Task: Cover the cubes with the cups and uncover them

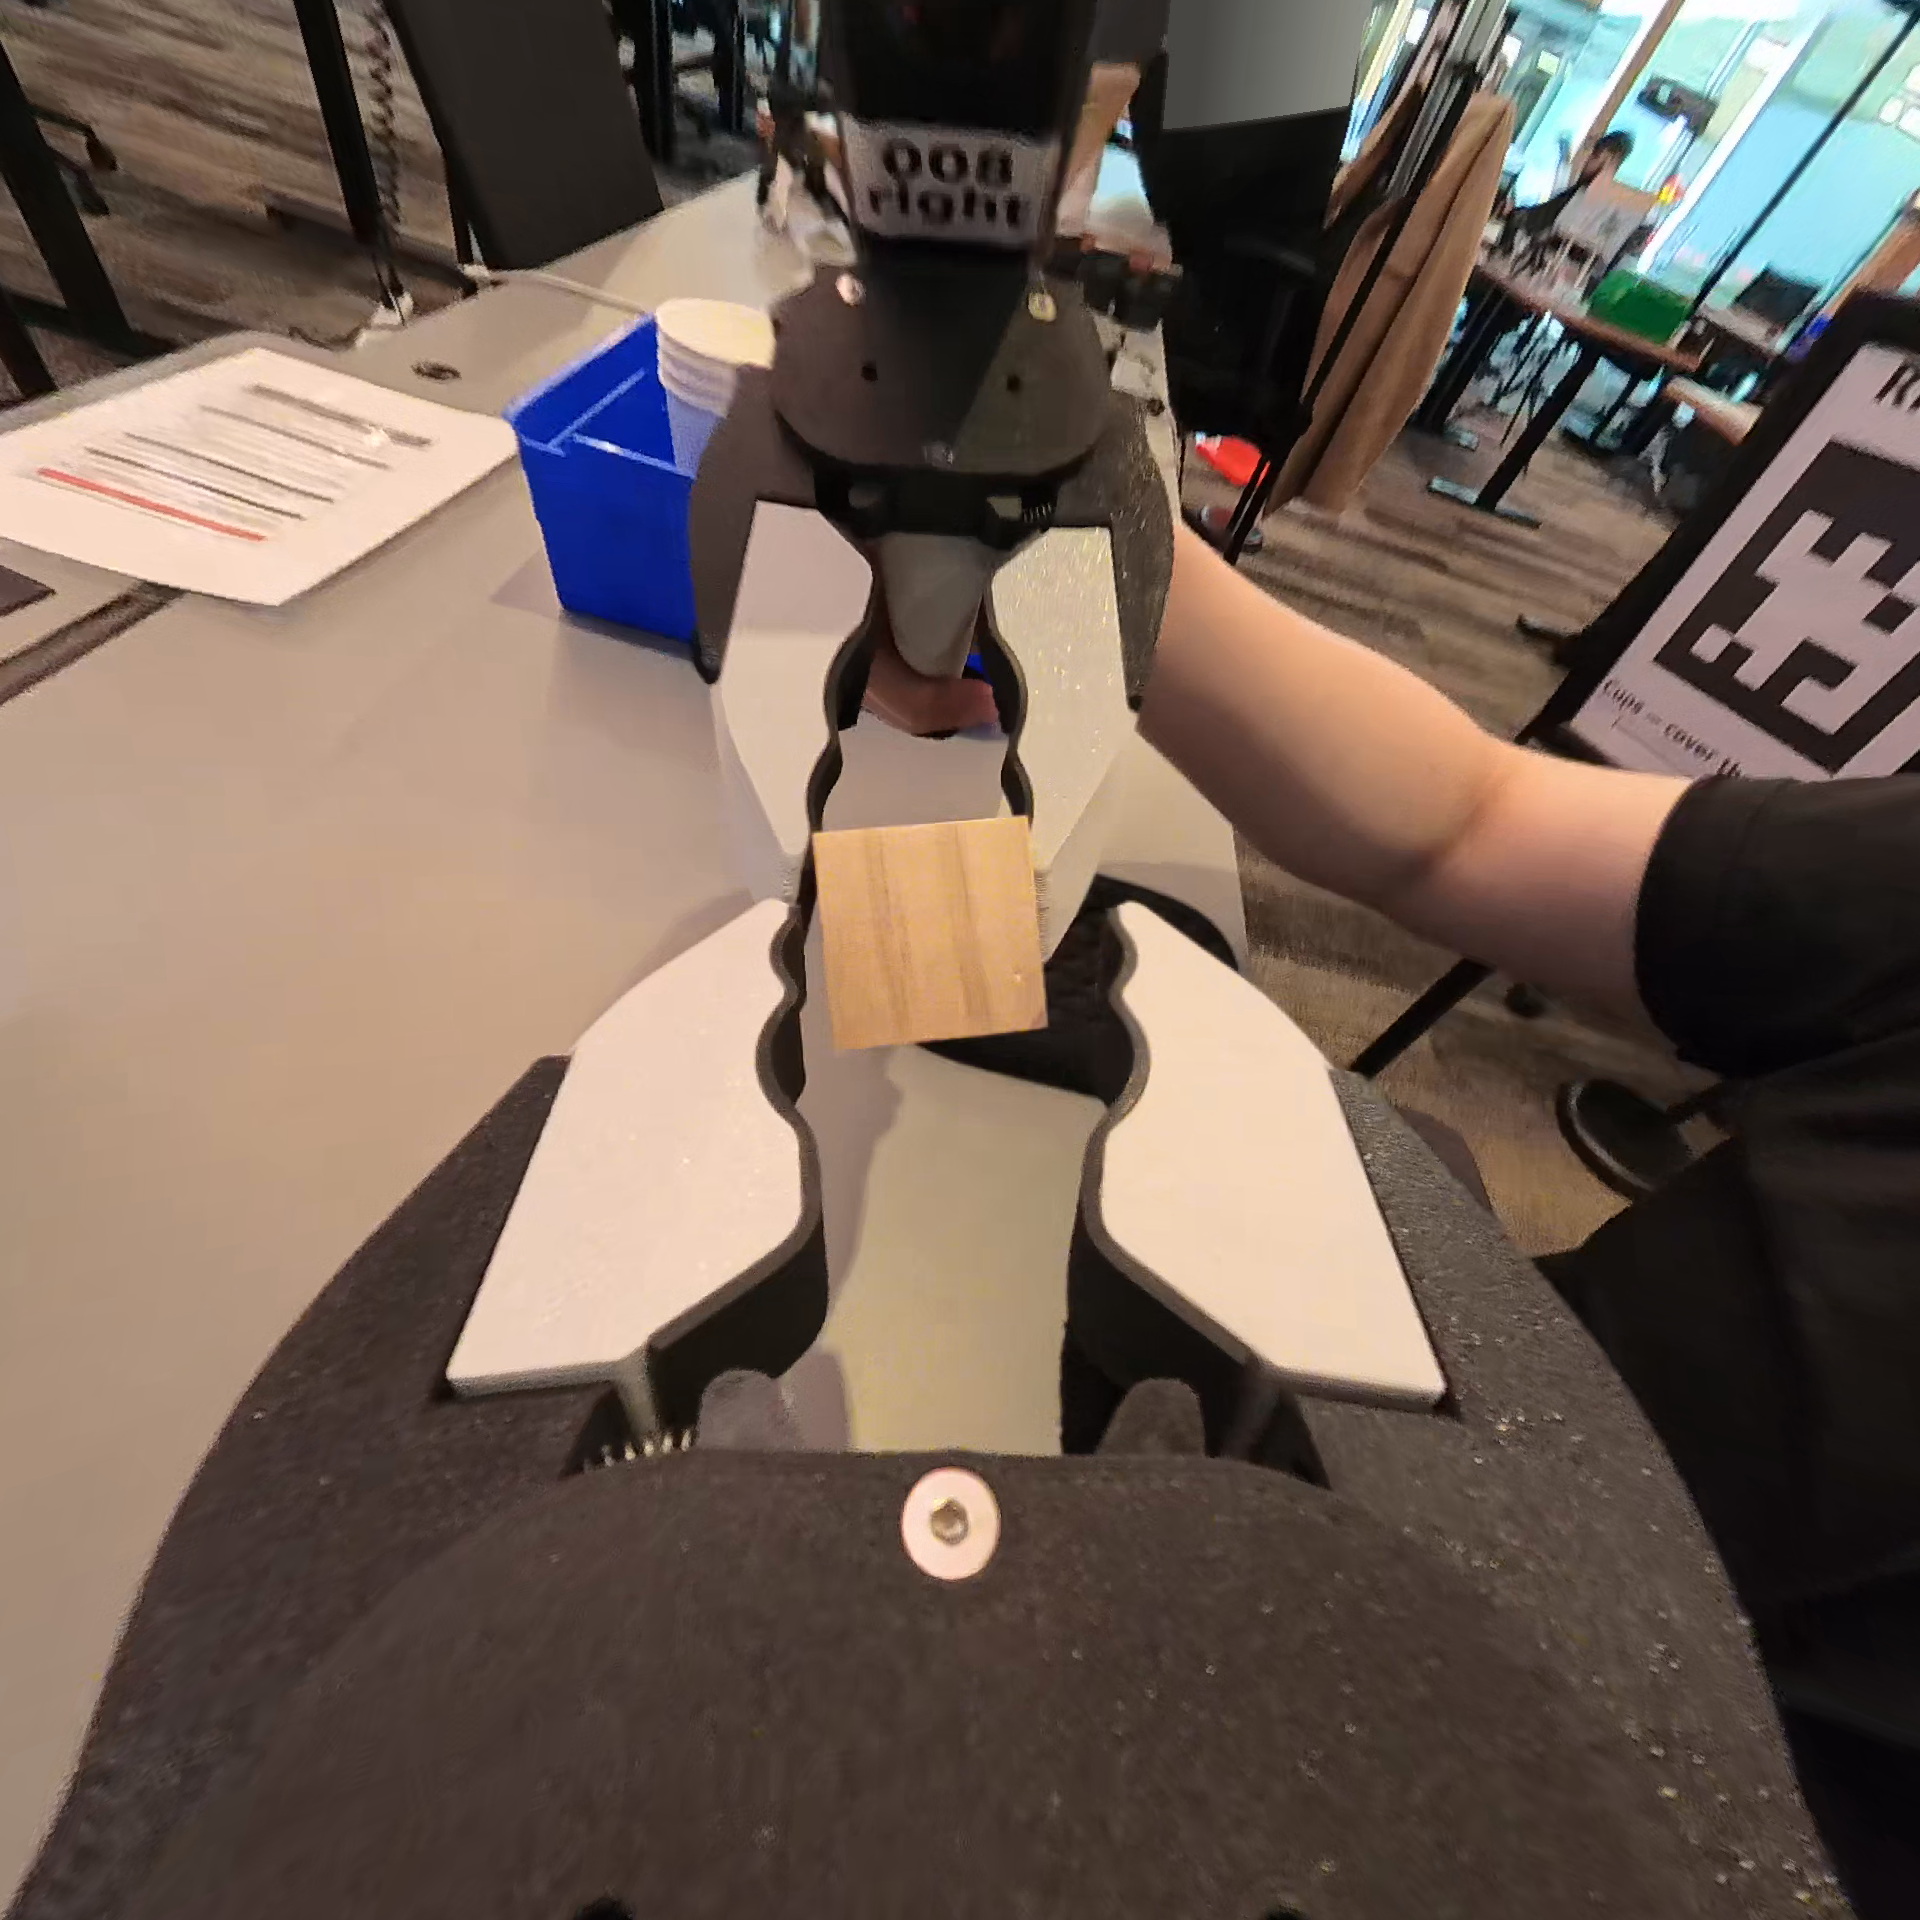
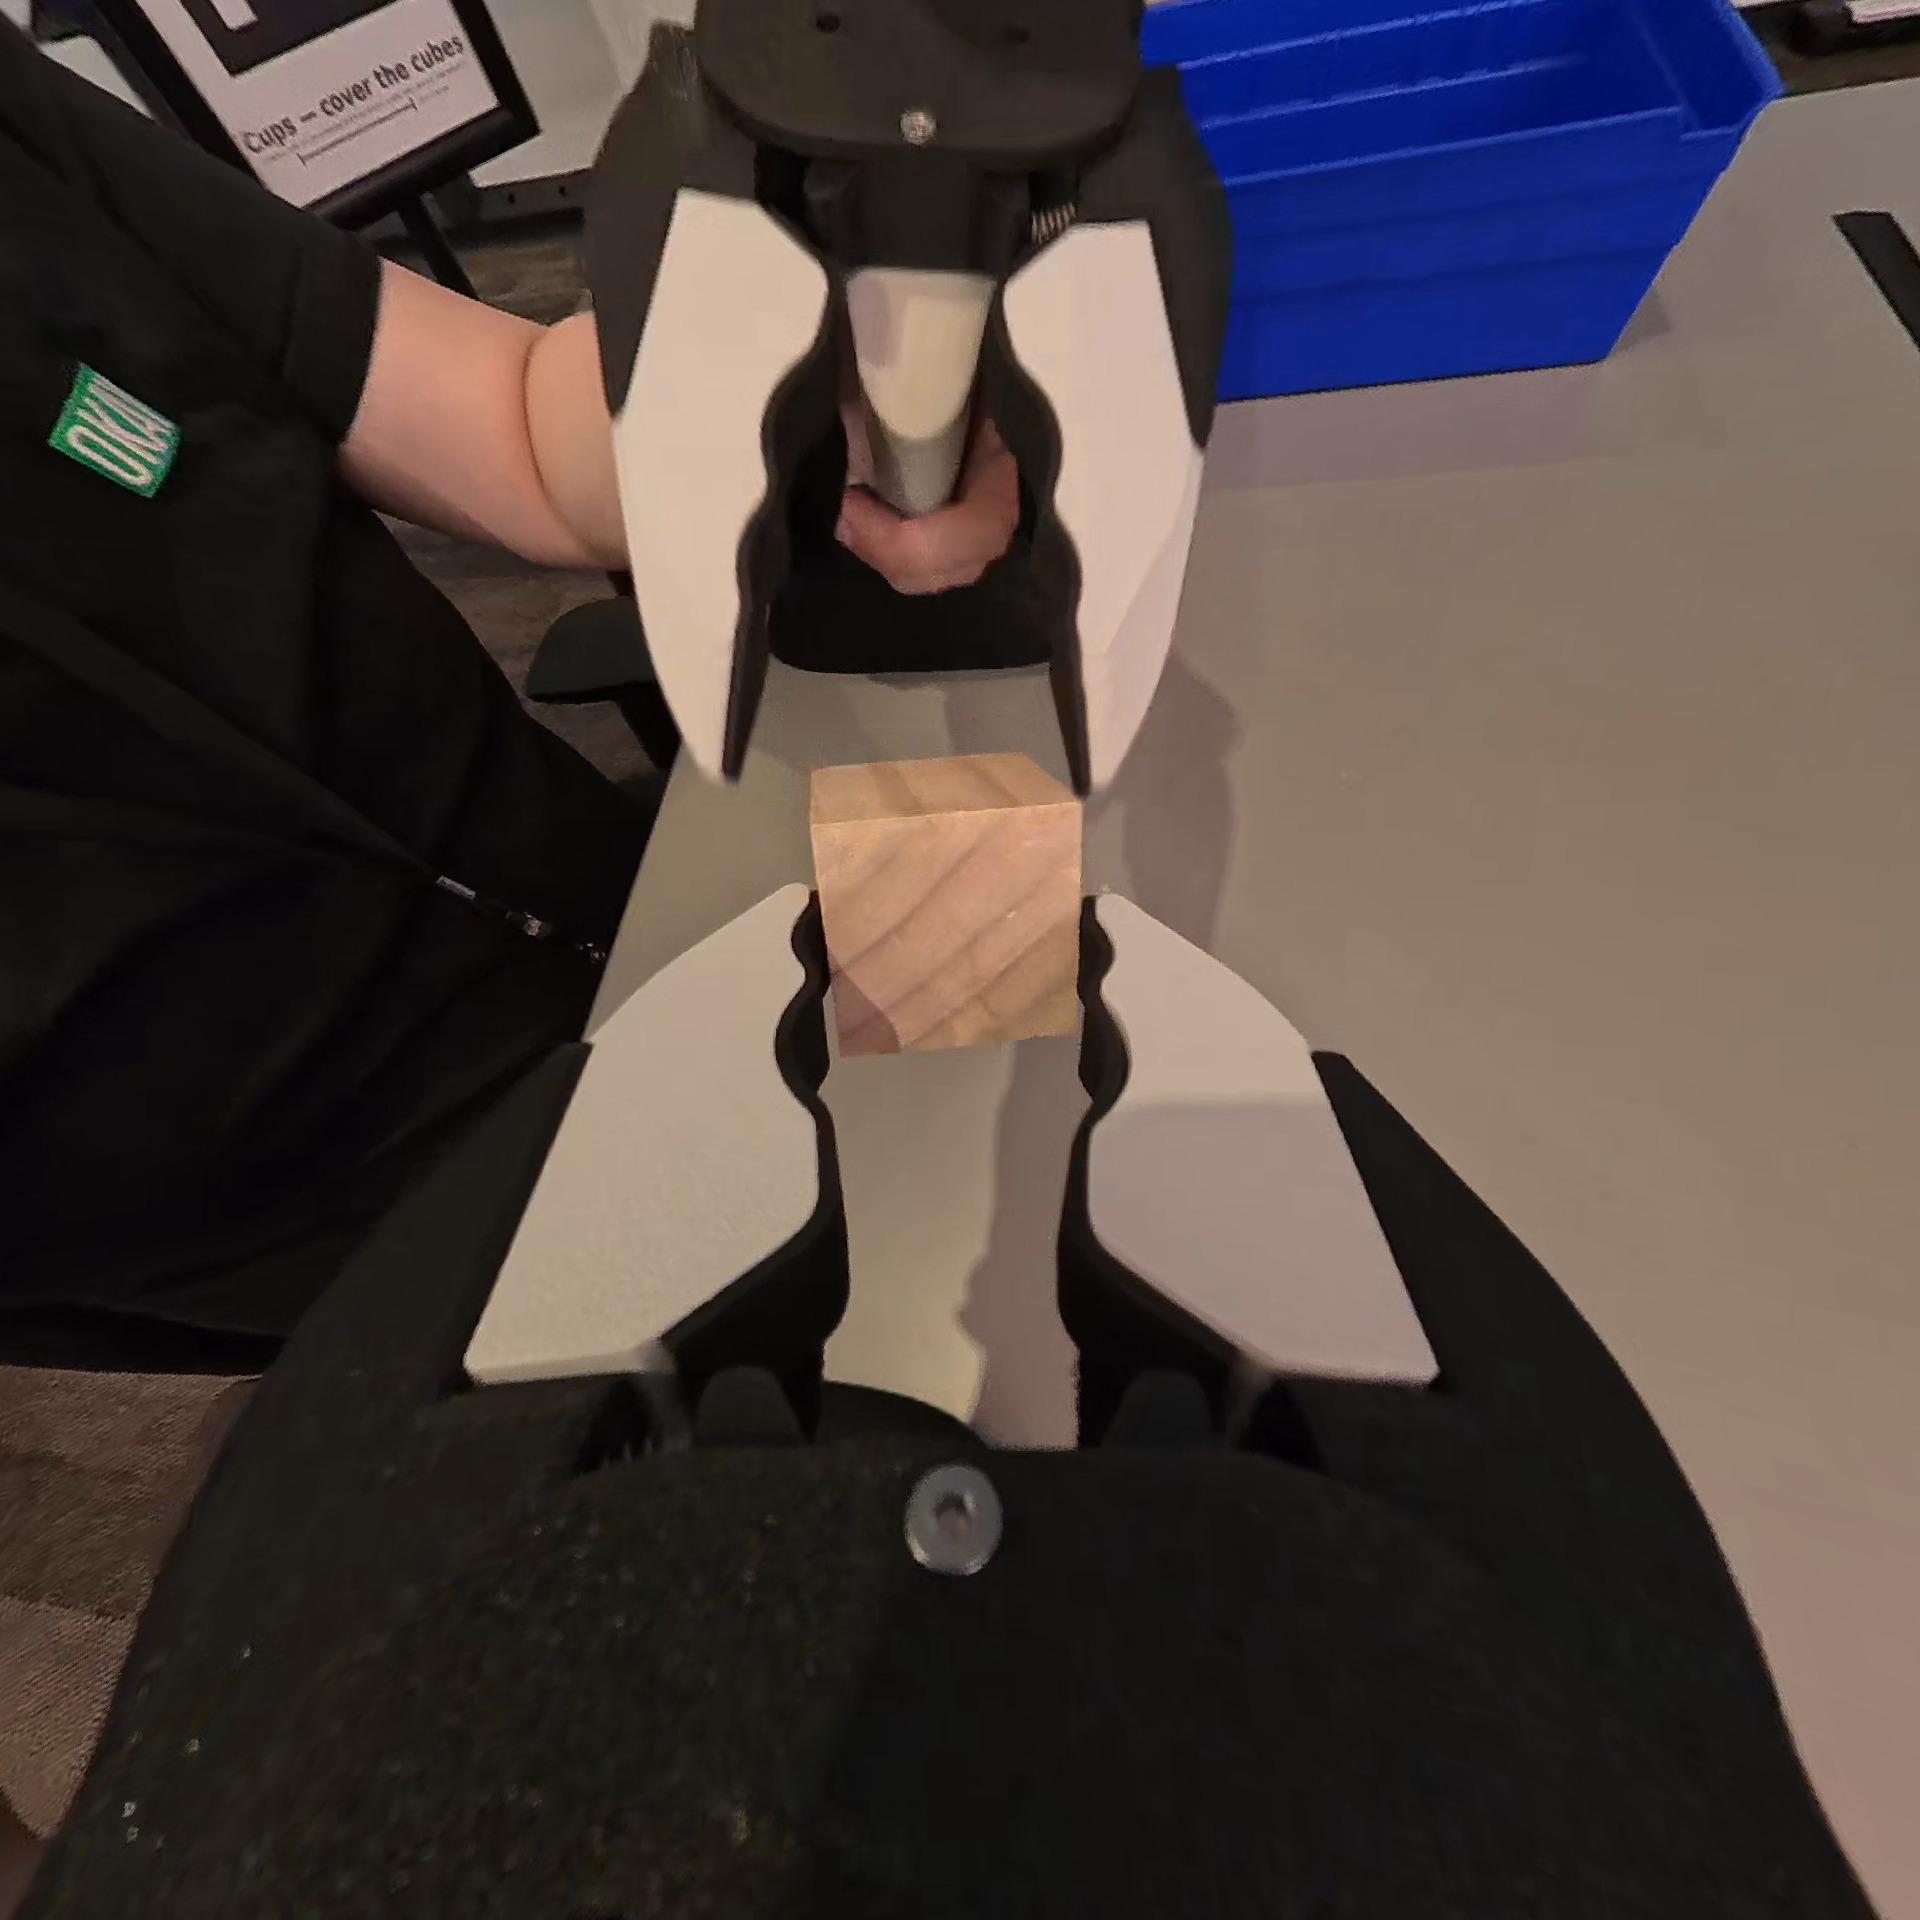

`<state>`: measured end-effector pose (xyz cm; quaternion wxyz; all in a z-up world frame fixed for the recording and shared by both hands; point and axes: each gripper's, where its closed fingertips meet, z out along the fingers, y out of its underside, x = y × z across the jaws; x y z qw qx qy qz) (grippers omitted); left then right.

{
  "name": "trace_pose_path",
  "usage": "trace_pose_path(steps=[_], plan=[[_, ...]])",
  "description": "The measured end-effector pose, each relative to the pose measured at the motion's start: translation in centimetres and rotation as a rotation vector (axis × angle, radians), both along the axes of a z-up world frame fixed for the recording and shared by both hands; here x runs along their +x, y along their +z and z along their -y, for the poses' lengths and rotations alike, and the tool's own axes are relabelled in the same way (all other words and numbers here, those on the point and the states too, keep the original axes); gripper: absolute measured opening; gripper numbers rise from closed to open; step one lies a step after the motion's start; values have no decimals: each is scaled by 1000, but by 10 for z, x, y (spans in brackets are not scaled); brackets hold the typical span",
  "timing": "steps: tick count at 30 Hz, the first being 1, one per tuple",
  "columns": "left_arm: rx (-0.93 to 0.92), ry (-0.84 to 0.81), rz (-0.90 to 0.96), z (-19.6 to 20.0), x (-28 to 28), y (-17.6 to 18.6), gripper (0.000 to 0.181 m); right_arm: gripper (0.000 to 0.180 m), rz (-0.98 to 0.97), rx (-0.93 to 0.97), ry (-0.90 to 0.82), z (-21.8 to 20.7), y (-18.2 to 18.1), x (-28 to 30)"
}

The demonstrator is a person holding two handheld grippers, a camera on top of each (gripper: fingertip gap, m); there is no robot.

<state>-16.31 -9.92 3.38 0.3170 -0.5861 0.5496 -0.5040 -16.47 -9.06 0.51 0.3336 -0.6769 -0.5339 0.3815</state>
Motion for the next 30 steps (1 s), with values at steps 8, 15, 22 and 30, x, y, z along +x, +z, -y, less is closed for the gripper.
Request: trace_pose_path(steps=[8, 15, 22, 30], plan=[[17, 192, 32, -43, -61, 3, 48, 46, 249, 95, -477, -3, 10, 151], [38, 355, -39, -69, -119, -21, 46, 45, 581, -314, -1256, 67, -36, 375], [14, 420, -11, -79, -132, -15, 46, 45, 670, -589, -1384, 97, -110, 415], [19, 415, 2, -69, -144, -6, 46, 45, 761, -662, -1379, 99, -146, 421]])
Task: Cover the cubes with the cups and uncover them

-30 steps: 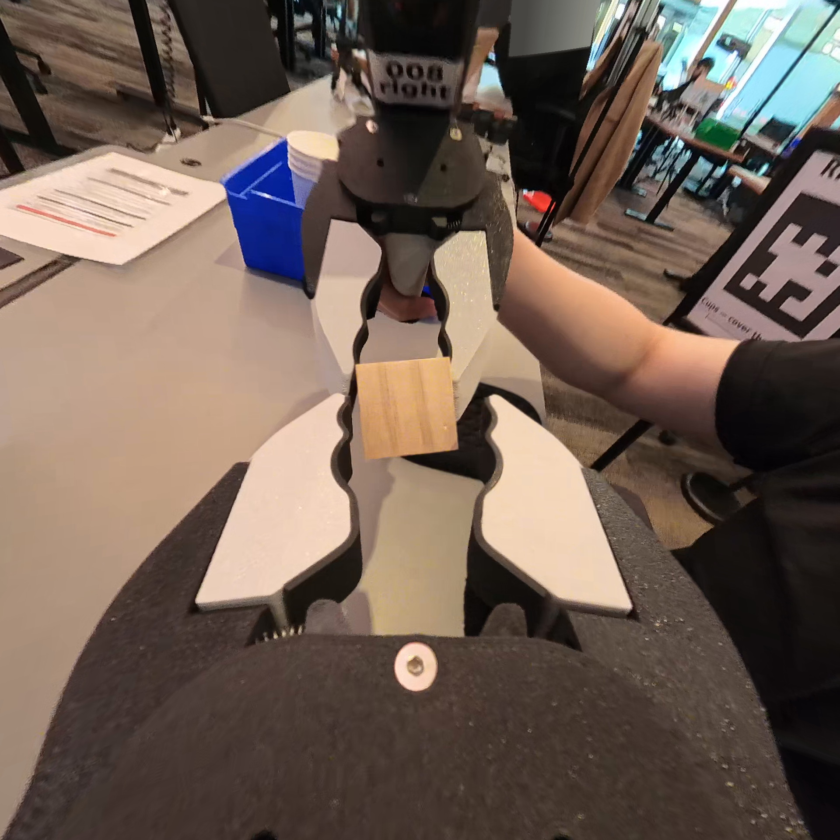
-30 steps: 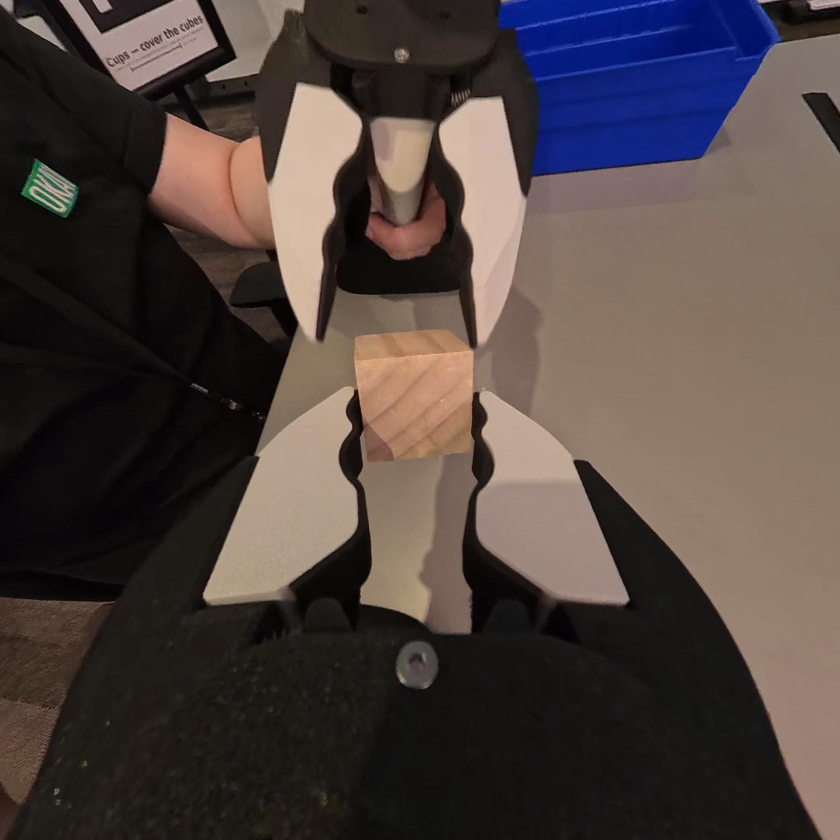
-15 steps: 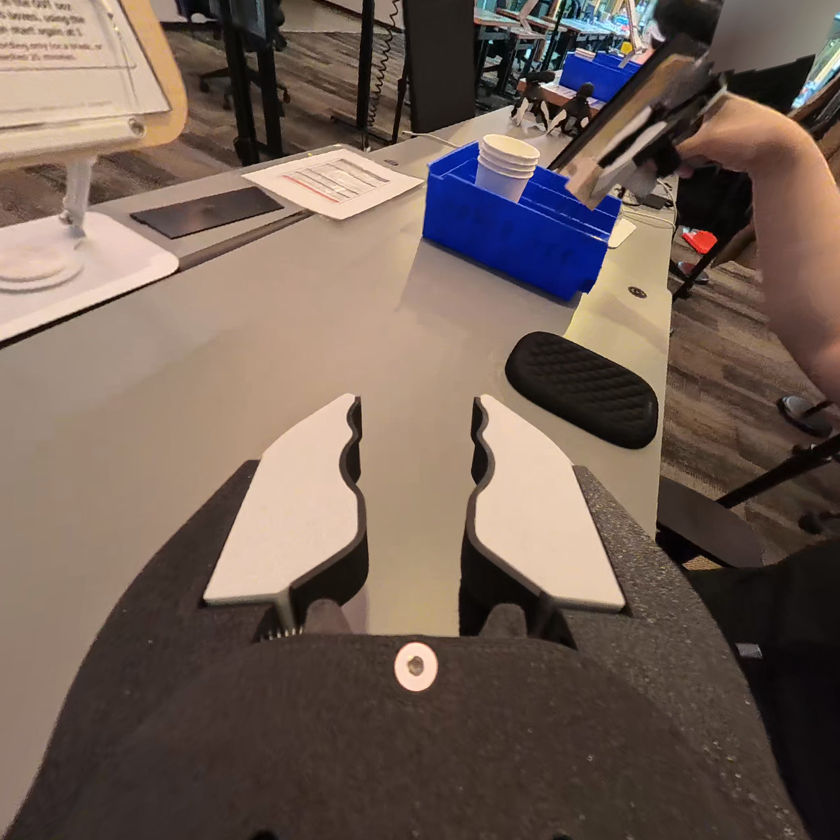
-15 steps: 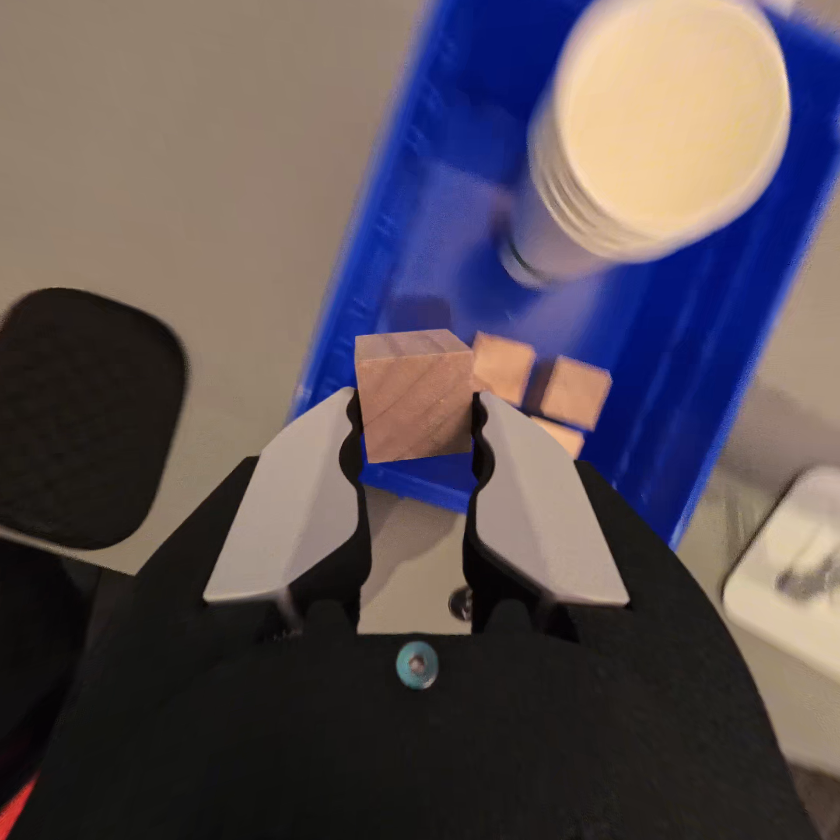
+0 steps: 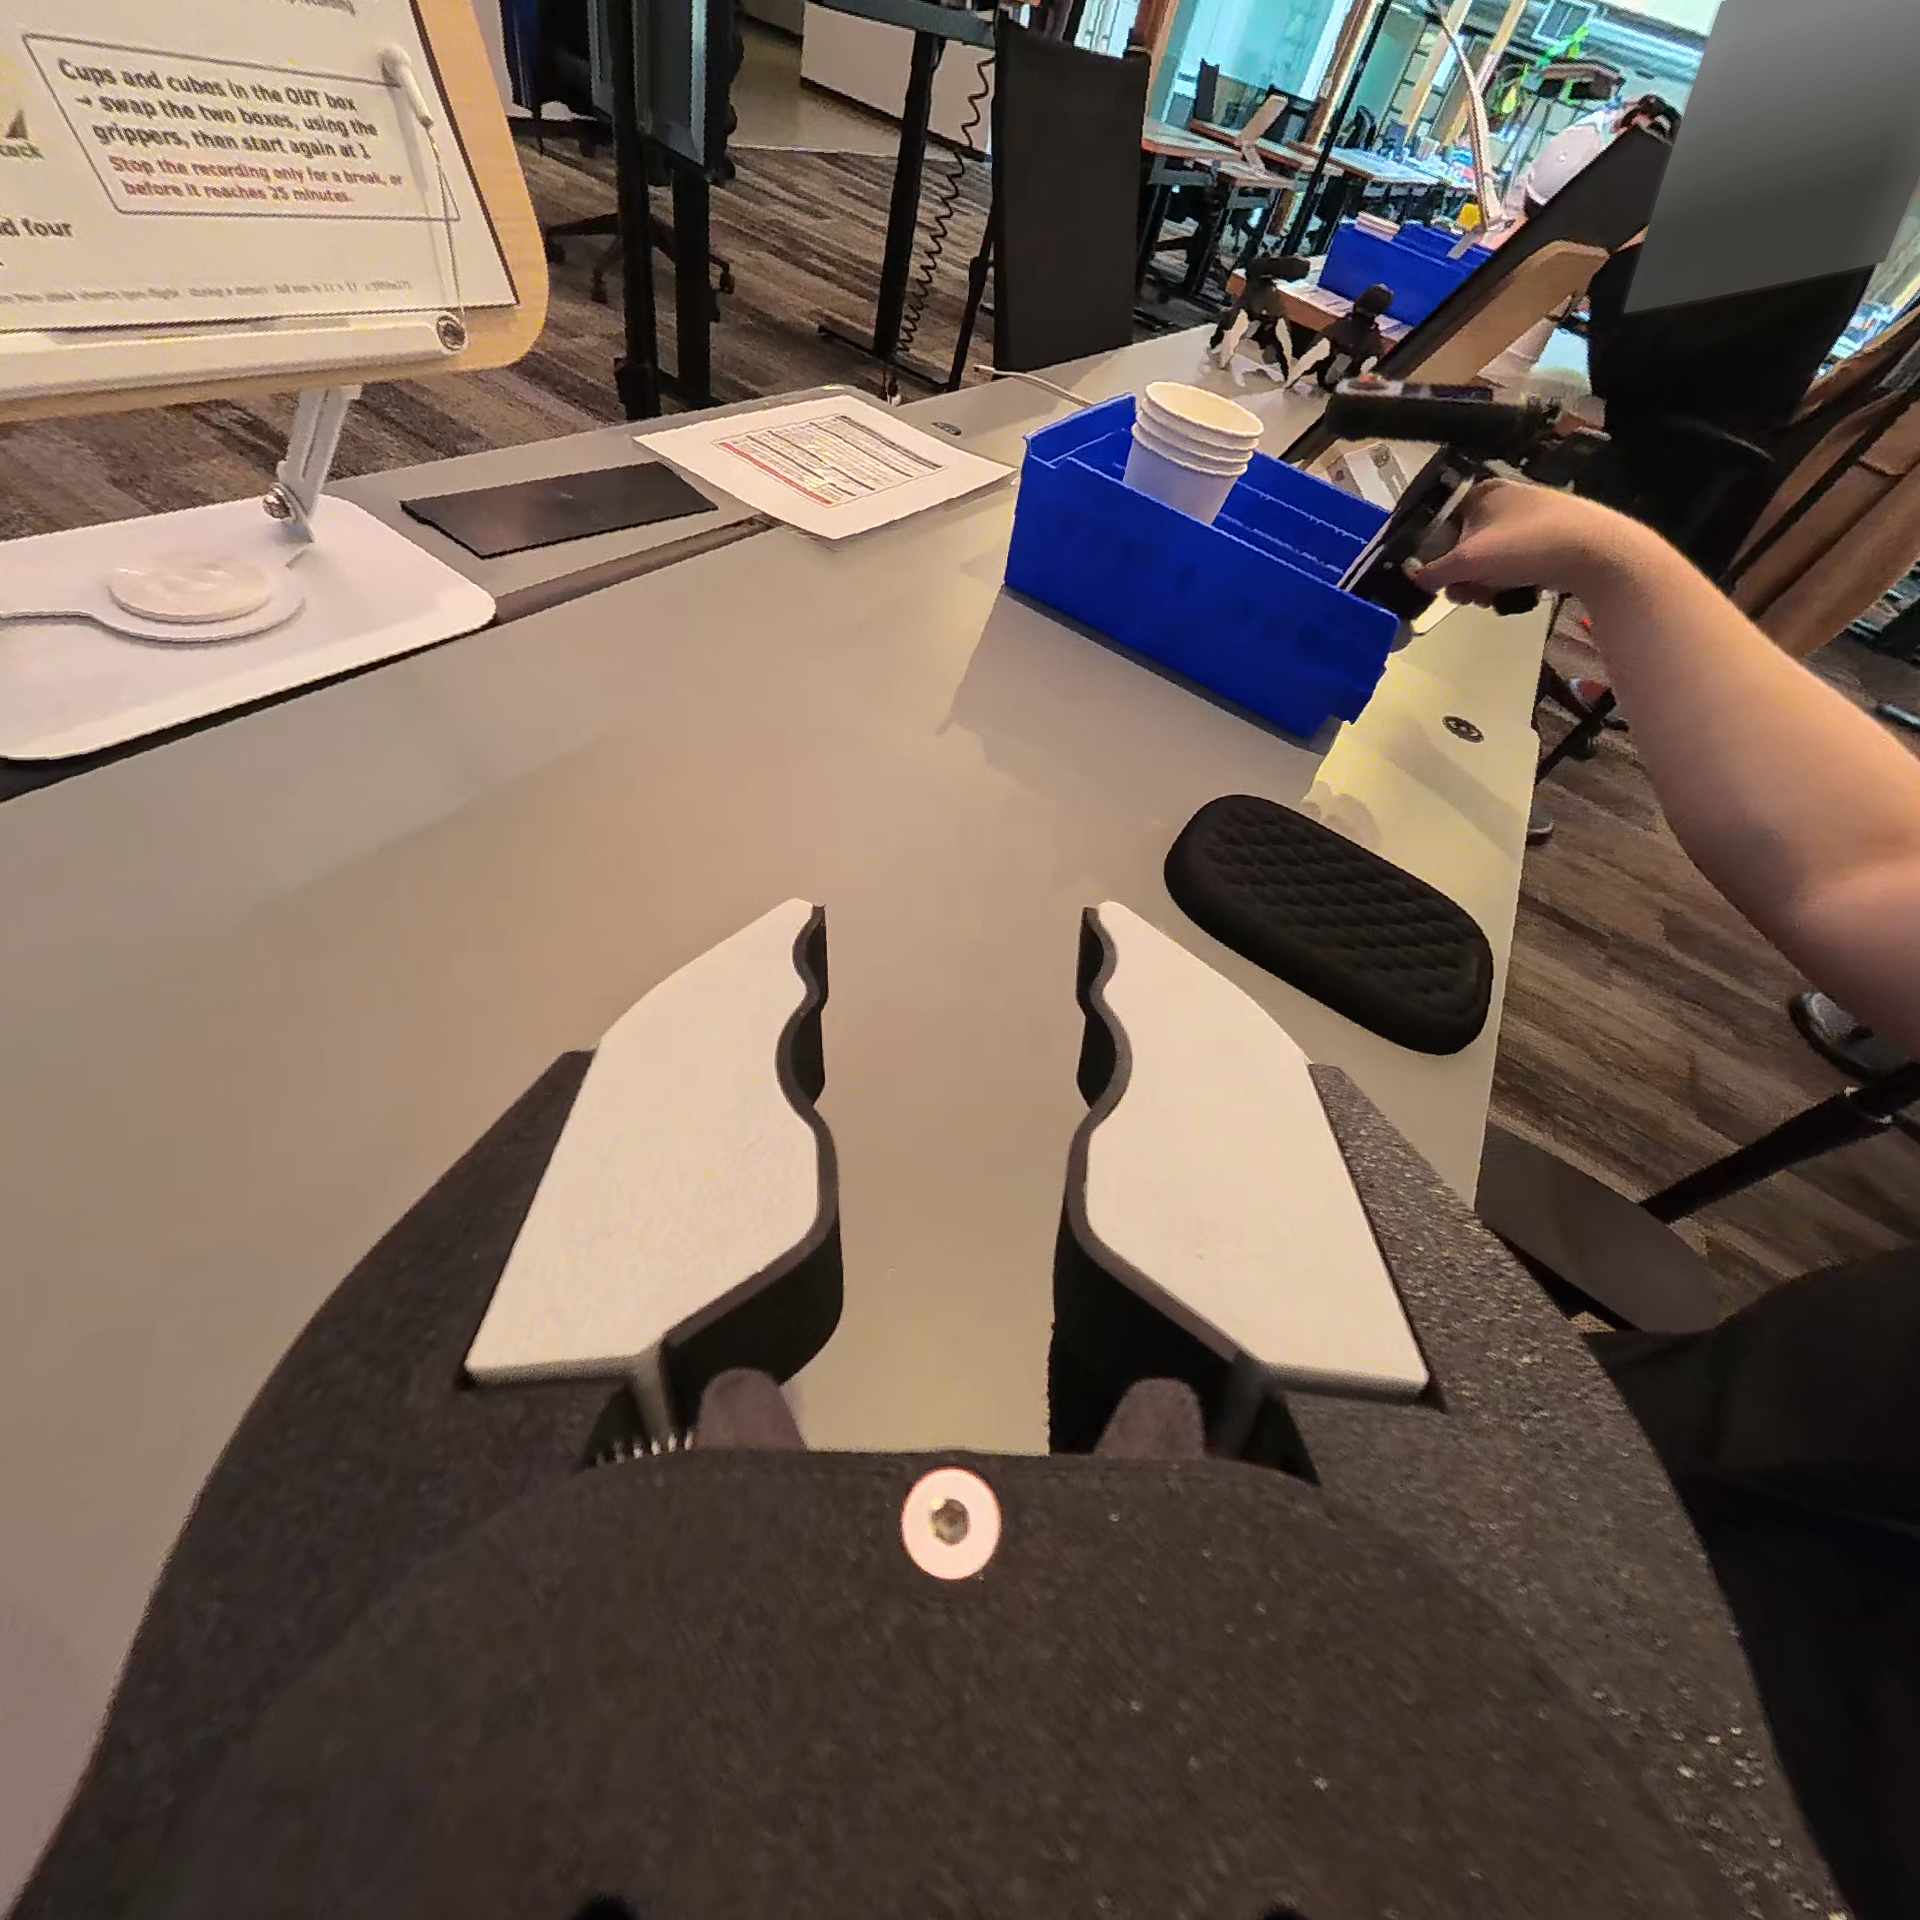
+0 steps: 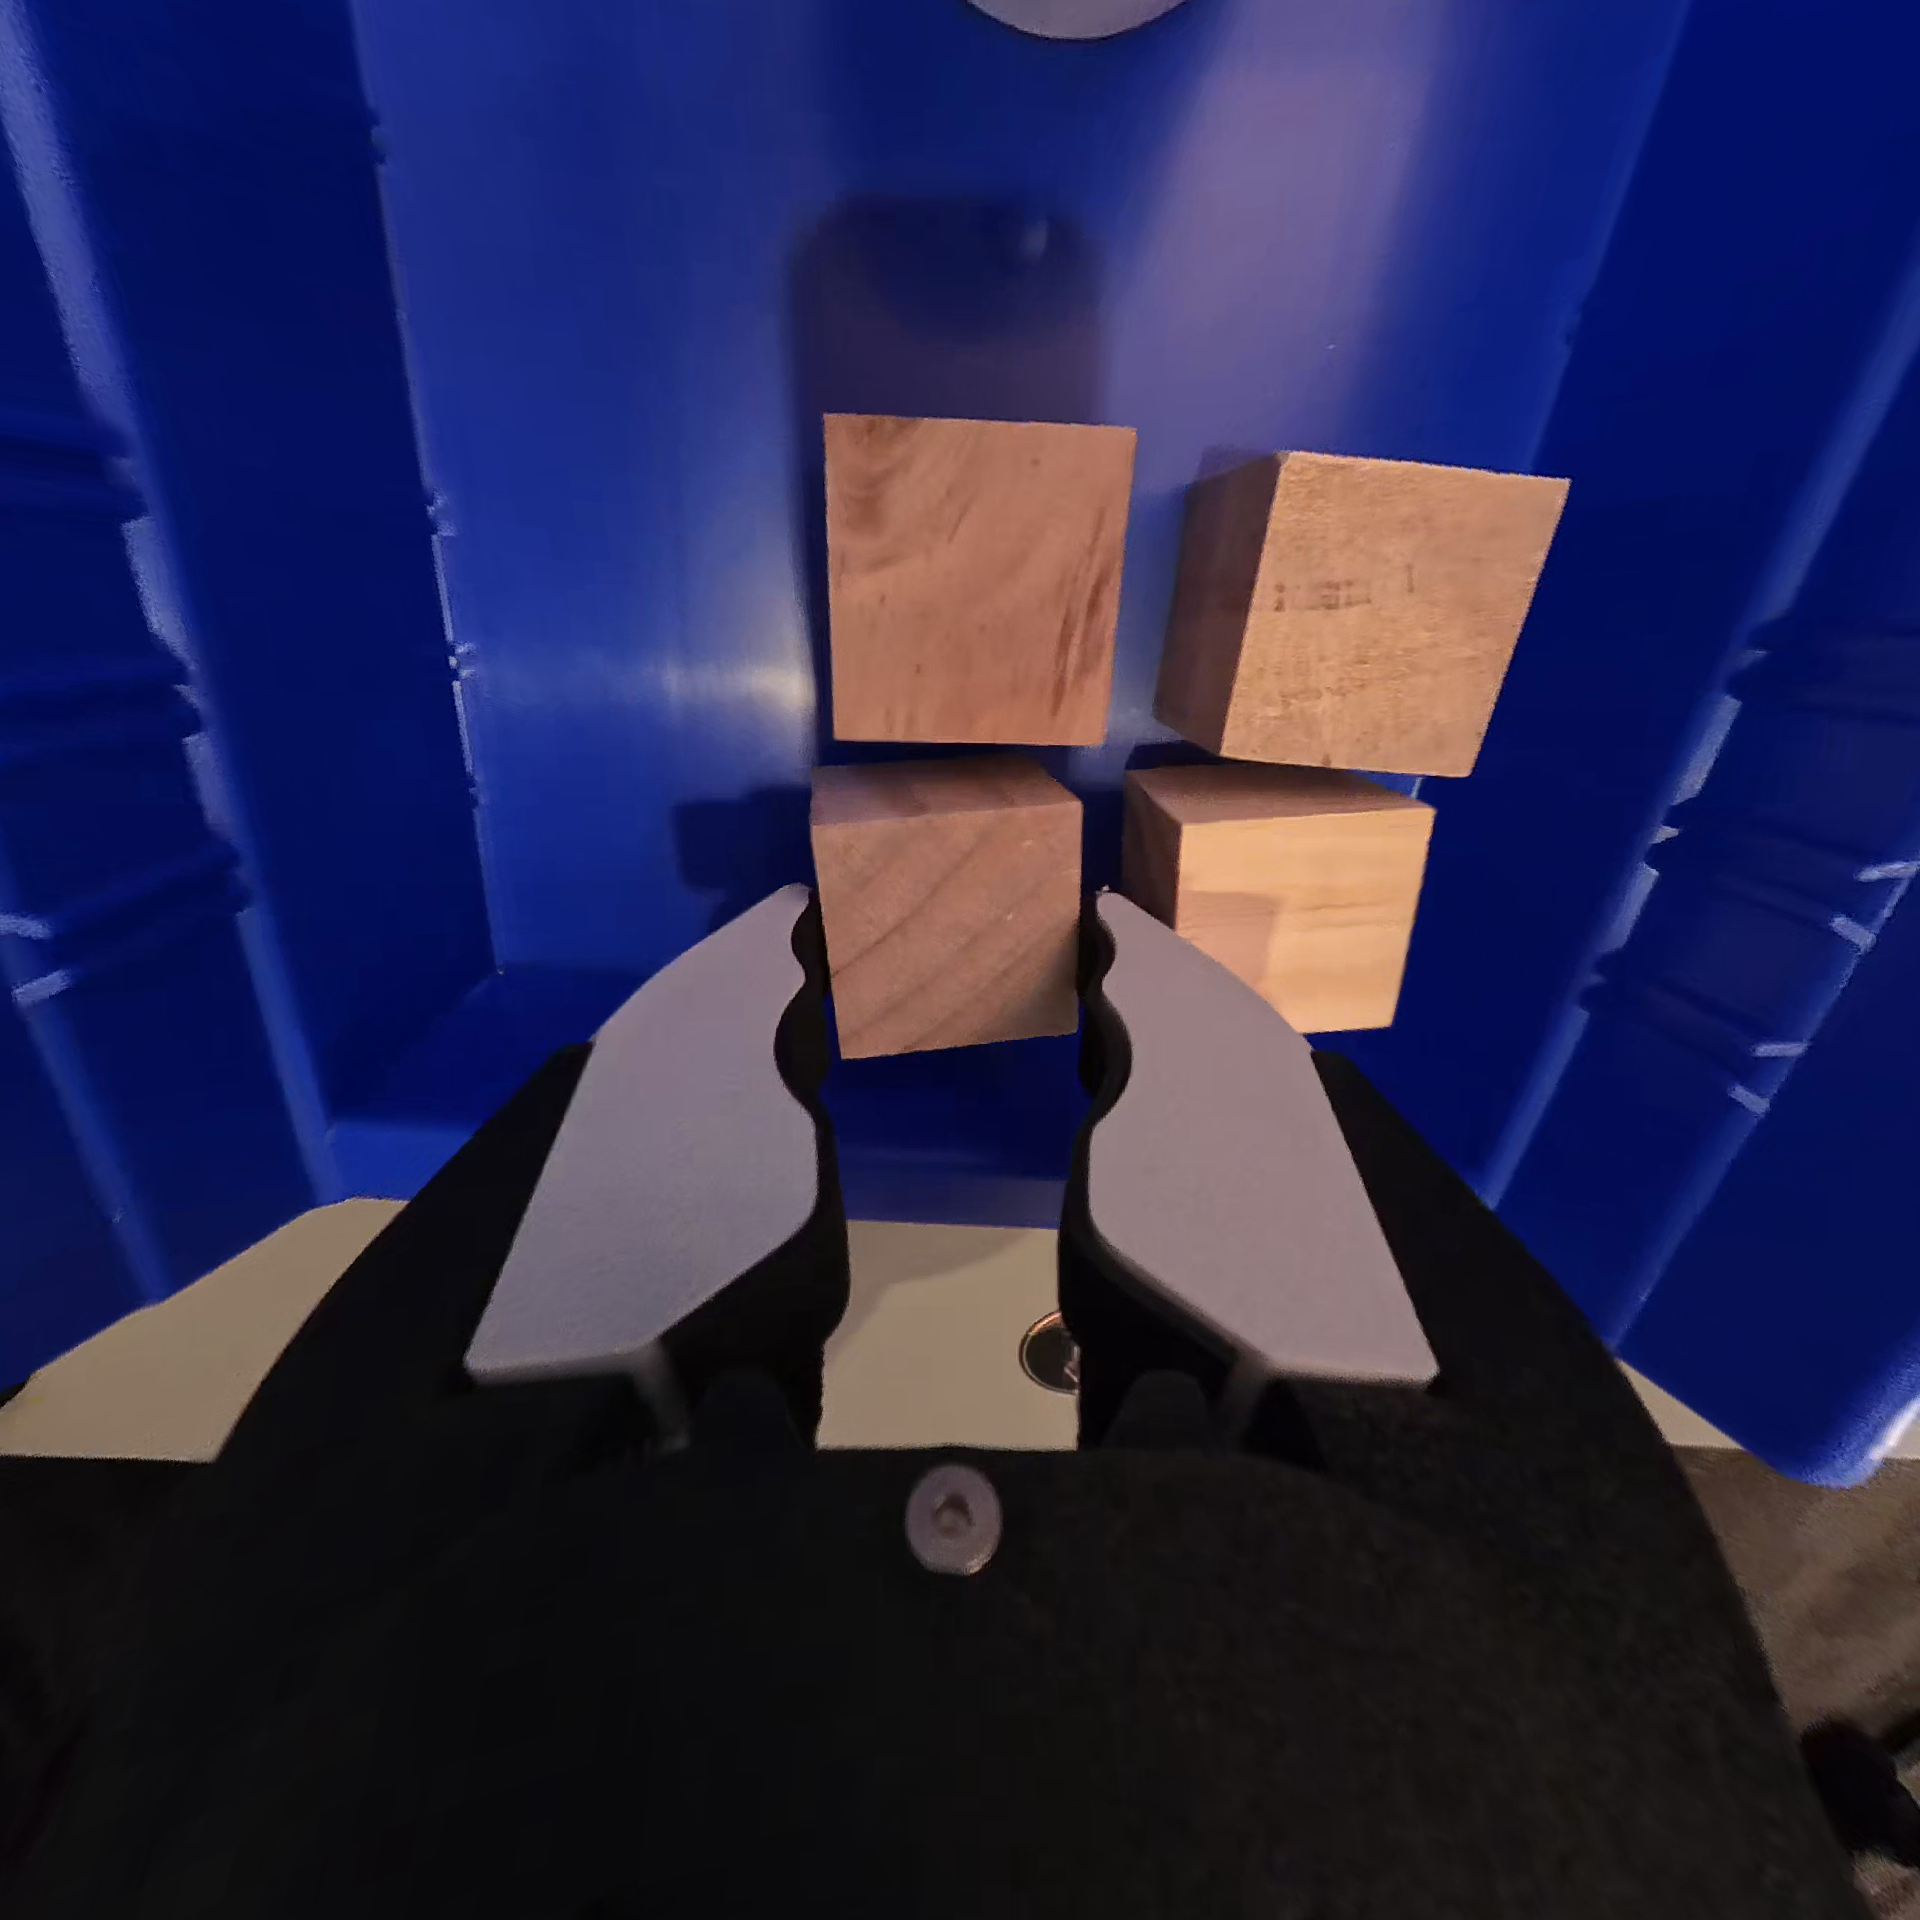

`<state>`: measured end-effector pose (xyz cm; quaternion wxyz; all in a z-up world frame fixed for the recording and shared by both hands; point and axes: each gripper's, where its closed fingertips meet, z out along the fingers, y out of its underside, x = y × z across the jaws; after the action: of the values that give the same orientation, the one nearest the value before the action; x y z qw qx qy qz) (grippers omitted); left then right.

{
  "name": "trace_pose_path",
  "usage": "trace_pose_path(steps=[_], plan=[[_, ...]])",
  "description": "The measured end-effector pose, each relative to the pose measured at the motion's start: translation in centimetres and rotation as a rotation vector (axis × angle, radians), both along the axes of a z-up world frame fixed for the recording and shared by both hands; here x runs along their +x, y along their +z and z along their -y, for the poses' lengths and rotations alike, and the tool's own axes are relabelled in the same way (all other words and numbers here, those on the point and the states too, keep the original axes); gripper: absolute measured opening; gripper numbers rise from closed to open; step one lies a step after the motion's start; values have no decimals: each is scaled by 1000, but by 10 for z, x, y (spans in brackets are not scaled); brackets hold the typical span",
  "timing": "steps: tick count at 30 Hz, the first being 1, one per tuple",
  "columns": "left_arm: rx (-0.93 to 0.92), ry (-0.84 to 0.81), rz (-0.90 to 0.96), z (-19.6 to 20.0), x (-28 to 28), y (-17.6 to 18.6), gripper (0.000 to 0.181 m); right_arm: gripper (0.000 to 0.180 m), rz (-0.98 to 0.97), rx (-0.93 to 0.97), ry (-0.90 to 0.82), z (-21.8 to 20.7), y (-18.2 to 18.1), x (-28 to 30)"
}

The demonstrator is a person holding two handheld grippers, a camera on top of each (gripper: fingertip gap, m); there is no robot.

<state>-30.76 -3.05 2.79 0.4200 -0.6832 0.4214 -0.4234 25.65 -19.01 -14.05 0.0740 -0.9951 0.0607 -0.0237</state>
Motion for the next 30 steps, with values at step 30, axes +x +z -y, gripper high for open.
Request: trace_pose_path(steps=[30], plan=[[16, 10, 39, 15, -18, 12, 44, 46, 73, -135, -84, -3, -3, 1]])
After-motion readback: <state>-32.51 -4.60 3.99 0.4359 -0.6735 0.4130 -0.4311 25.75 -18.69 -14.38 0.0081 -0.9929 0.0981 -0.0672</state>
